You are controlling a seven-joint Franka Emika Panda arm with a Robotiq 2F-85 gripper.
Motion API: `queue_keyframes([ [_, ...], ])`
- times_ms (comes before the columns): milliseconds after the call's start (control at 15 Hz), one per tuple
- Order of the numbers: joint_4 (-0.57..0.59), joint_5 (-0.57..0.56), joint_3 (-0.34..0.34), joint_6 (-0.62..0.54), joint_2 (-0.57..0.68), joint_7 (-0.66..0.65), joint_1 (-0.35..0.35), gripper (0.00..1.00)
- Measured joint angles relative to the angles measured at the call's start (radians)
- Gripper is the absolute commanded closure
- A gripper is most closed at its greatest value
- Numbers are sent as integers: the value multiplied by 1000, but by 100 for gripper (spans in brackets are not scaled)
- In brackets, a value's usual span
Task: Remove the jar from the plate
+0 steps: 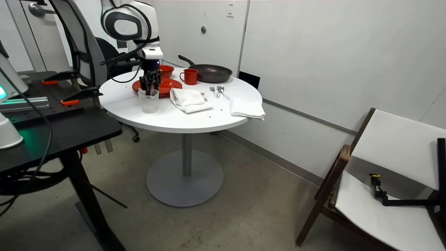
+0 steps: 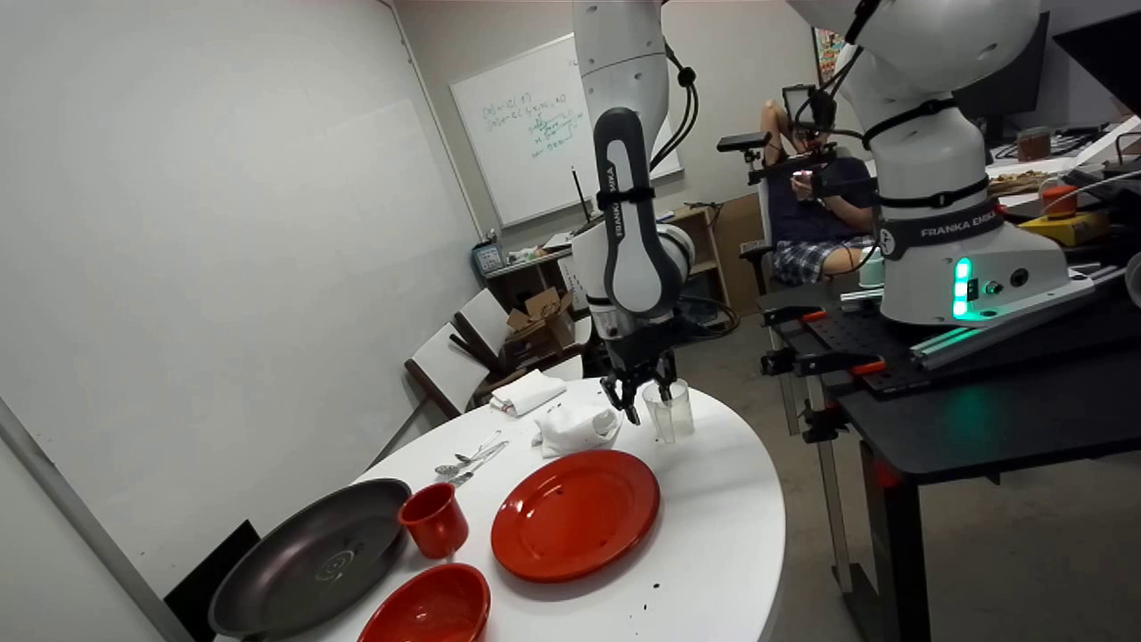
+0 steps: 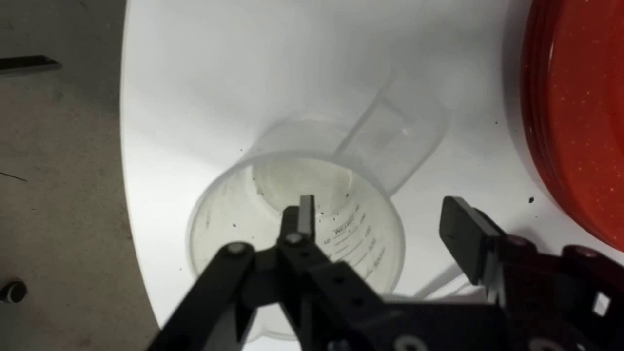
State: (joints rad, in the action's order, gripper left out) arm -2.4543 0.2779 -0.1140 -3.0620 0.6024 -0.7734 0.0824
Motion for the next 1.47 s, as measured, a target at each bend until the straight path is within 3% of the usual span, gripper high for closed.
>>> queue_keyframes([
  [333,2,0,-27,6,-9,1,29,0],
  [667,-7,-17,-42,100,-102,39,54,0],
  [1467,-153,-282,-20,287,-446,390,56,0],
])
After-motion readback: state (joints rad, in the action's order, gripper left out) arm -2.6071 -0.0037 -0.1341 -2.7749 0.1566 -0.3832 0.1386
